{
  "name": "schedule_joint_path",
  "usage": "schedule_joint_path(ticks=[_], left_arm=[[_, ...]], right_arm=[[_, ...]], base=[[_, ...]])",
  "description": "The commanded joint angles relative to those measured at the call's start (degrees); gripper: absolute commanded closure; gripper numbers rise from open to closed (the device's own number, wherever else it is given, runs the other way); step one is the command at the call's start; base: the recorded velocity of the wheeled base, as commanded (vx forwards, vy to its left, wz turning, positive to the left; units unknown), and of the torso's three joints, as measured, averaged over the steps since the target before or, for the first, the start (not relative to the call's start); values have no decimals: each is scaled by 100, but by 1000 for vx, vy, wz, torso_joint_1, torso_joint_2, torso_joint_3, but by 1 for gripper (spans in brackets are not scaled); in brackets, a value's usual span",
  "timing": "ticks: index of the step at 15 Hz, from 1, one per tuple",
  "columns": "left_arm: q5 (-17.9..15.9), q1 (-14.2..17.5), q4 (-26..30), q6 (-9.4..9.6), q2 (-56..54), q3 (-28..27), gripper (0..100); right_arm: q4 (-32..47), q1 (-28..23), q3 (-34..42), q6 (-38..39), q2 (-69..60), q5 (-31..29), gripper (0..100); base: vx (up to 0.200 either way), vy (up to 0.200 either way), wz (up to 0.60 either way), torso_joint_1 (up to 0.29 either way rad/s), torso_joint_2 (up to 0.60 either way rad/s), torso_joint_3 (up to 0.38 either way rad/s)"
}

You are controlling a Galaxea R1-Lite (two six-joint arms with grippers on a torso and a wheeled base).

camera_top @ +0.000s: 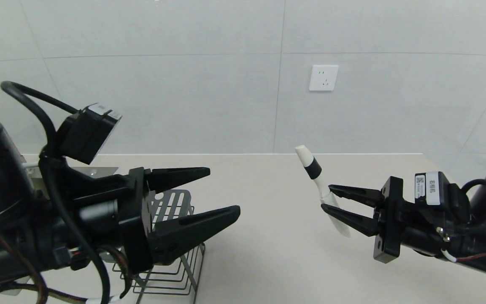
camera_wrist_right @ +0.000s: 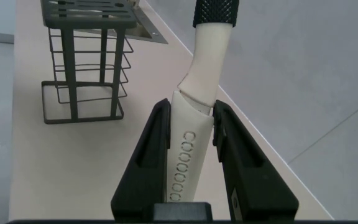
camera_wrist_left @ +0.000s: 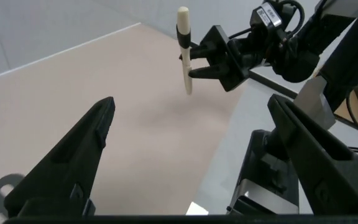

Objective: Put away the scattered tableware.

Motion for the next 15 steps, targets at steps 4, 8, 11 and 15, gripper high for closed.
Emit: schedule_joint_path(ticks=[4,8,11,15], left_arm=[[311,-366,-604,34,1106,-434,0],[574,-524,-1131,25,1607,-539,0],[565,-647,-1246,25,1836,-750,0],[530,-752,-1799,16,2240,-944,0]], right_arm=[[-3,2,-16,-4,-14,2,100],[-65,2,19,-4,-22,2,100],[-82,11,2,-4,-22,-7,100],[-82,81,11,5,-22,-7,100]], base=[[0,0,0,0,0,0],[0,0,0,0,0,0],[0,0,0,0,0,0],[0,0,0,0,0,0]])
